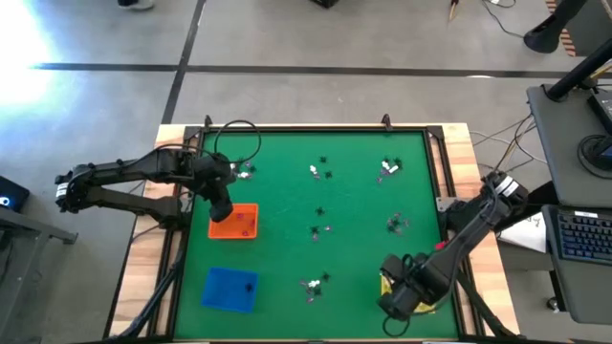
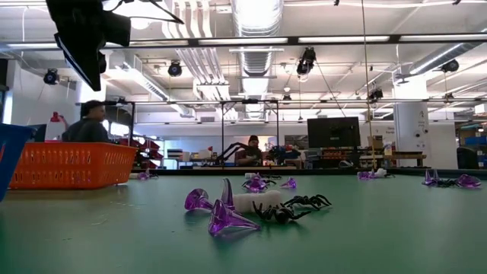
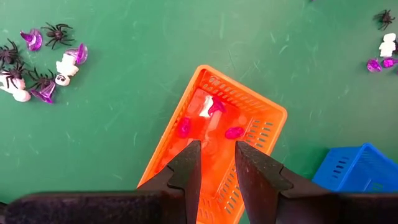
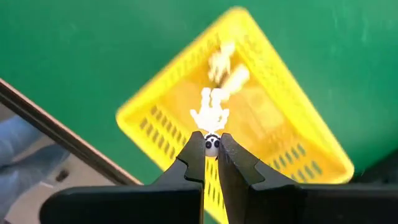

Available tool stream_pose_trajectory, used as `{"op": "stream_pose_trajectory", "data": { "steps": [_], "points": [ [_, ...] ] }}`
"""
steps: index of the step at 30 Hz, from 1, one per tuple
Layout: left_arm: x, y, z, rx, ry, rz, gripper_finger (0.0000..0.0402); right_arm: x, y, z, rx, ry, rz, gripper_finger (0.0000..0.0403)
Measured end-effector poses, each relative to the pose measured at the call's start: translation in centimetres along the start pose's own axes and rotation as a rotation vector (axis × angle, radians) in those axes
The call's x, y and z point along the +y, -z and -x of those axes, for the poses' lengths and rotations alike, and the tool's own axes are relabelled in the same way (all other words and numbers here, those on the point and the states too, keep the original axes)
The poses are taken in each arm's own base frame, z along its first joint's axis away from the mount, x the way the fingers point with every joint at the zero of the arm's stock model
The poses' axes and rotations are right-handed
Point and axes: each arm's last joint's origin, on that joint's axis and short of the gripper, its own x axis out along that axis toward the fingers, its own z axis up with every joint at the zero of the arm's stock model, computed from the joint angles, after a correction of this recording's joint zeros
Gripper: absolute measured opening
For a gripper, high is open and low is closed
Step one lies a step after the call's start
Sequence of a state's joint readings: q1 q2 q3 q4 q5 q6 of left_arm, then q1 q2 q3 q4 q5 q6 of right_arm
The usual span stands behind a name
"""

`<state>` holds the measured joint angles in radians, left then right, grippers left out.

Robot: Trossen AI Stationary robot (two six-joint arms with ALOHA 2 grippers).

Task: Sort Halloween decoration
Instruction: Put the white skeleton toy into the yellow bin, then put the black spider toy into the blue bin

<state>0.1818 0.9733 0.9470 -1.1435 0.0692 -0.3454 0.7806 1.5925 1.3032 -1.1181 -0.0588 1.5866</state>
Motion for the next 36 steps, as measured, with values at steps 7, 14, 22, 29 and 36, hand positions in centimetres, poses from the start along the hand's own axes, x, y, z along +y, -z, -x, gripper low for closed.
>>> {"op": "stream_pose_trajectory", "data": {
  "steps": [7, 14, 22, 29, 36],
  "points": [
    [0.0, 0.0, 0.0, 0.0, 0.0, -0.001, 0.008, -0.2, 1.8, -0.2, 0.007, 0.01, -0.066, 0.0013],
    [0.0, 0.0, 0.0, 0.0, 0.001, -0.044, 0.008, -0.3, 2.2, -0.4, 0.006, 0.02, -0.129, 0.0023],
    [0.0, 0.0, 0.0, 0.0, 0.001, -0.073, 0.008, -0.6, 2.1, -0.8, 0.002, 0.039, -0.169, 0.0088],
    [0.0, 0.0, 0.0, -0.001, 0.001, -0.113, 0.008, -0.6, 2.1, -0.8, -0.003, 0.042, -0.25, 0.0116],
    [-0.4, -1.1, 0.1, -0.124, 0.03, -0.244, 0.008, -1.6, 1.4, -0.7, -0.219, 0.076, -0.585, 0.0121]
  ]
}}
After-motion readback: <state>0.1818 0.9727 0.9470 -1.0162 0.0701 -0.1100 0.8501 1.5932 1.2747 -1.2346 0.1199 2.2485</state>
